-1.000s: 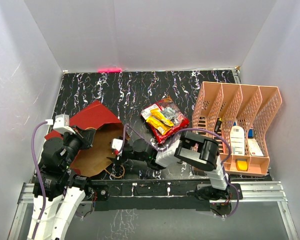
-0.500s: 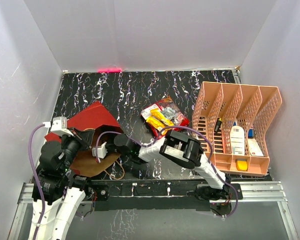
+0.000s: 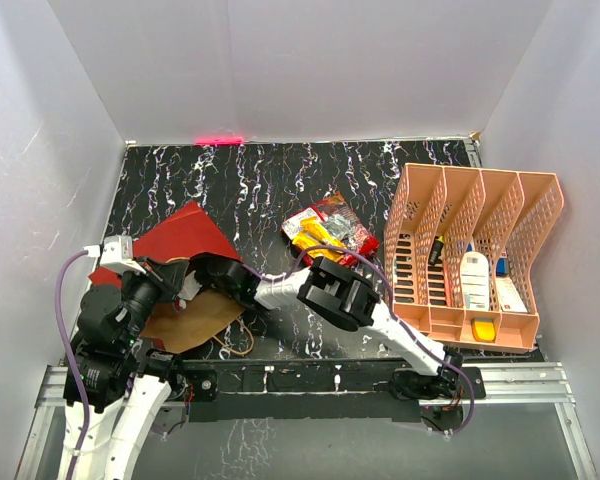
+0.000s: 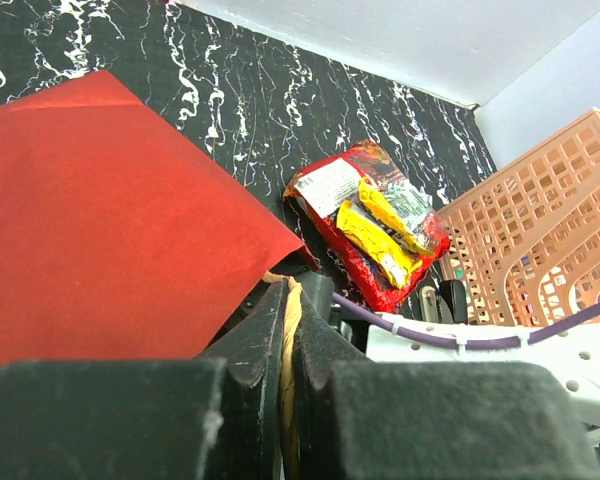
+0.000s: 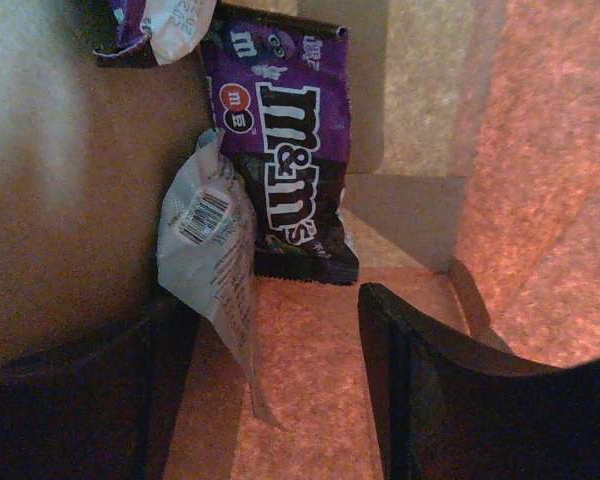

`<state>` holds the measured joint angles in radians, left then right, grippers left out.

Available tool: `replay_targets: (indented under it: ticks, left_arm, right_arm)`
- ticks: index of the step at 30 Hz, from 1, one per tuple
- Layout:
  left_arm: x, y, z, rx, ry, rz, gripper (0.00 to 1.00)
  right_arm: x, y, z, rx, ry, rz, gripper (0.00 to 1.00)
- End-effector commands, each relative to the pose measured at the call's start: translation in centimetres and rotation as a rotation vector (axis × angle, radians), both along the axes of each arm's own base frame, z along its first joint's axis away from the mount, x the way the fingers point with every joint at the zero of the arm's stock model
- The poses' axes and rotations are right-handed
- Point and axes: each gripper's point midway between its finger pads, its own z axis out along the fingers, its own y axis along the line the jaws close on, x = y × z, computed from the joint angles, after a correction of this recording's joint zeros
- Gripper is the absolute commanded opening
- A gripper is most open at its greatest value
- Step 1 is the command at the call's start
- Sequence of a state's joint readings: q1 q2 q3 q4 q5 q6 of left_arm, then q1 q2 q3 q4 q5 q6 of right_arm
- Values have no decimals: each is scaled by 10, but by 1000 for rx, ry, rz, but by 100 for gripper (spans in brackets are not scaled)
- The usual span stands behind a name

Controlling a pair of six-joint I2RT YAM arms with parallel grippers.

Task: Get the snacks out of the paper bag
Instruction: Take out the snack from the paper bag.

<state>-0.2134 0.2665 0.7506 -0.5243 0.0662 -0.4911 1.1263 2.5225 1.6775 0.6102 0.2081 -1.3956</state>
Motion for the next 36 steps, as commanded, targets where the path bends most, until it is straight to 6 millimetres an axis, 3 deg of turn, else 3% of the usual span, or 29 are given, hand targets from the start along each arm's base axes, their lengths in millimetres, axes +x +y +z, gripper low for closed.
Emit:
replay_targets:
  ticks: [1, 6, 11, 13, 14, 17, 19, 25, 30, 34, 36]
  left_arm:
    - [1, -2, 6, -8, -28, -8, 0]
    - [2, -2, 4, -5, -17, -7, 0]
    - [4, -2, 2, -3, -6, -7, 0]
    - [5, -2, 1, -1, 1, -4, 0]
    - [5, -2, 1, 0, 2, -4, 0]
    - [7, -2, 0, 2, 10, -1, 0]
    - [7, -1, -1, 3, 13, 2, 0]
    - [9, -2, -3, 8, 26, 3, 0]
    - [11, -1, -5, 9, 35, 6, 0]
    - [11, -1, -5, 10, 40, 8, 0]
    - [12, -2, -6, 10, 42, 4, 0]
  right_arm:
    - [24, 3, -9, -25, -16, -37, 60]
    - [29, 5, -8, 22, 25, -62, 38]
    - [10, 5, 8, 118, 155, -27, 9]
    - [-2, 2, 24, 177, 201, -4, 7]
    - [-7, -1, 41, 224, 218, 5, 7]
    - [-31, -11, 59, 300, 294, 42, 7]
    - [-55, -25, 53, 306, 341, 69, 7]
    - [-120, -53, 65, 374, 462, 133, 7]
    - [-175, -75, 83, 477, 722, 222, 7]
    - [-217, -109, 111, 599, 976, 307, 7]
    - [-233, -127, 113, 619, 1084, 316, 7]
